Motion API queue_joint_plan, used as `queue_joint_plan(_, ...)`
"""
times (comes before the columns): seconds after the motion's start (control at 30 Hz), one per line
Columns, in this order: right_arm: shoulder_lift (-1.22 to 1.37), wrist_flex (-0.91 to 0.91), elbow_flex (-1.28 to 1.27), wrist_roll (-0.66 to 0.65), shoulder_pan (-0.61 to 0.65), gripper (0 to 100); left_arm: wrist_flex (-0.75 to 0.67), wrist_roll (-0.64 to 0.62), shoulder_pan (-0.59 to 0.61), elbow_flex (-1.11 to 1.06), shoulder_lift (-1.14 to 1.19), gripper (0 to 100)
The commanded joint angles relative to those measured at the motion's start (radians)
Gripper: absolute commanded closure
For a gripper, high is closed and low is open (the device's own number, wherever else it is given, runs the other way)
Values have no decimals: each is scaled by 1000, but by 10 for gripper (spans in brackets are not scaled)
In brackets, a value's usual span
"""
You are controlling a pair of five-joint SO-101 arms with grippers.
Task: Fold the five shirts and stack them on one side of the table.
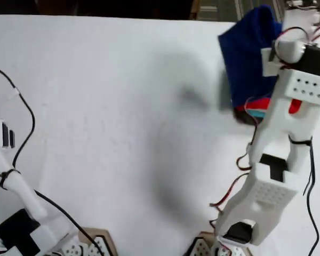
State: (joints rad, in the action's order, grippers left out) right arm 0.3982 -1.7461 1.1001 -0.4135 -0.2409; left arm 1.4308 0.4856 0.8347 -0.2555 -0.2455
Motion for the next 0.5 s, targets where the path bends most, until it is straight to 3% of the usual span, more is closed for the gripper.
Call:
queue_joint_plan(0.0, -1, -15, 18, -55, -53, 981, -15, -2, -14, 5, -46, 879)
queue_joint_plan(0.47, 268, 170, 20, -210, -231, 978, -12, -2, -14, 5, -46, 879)
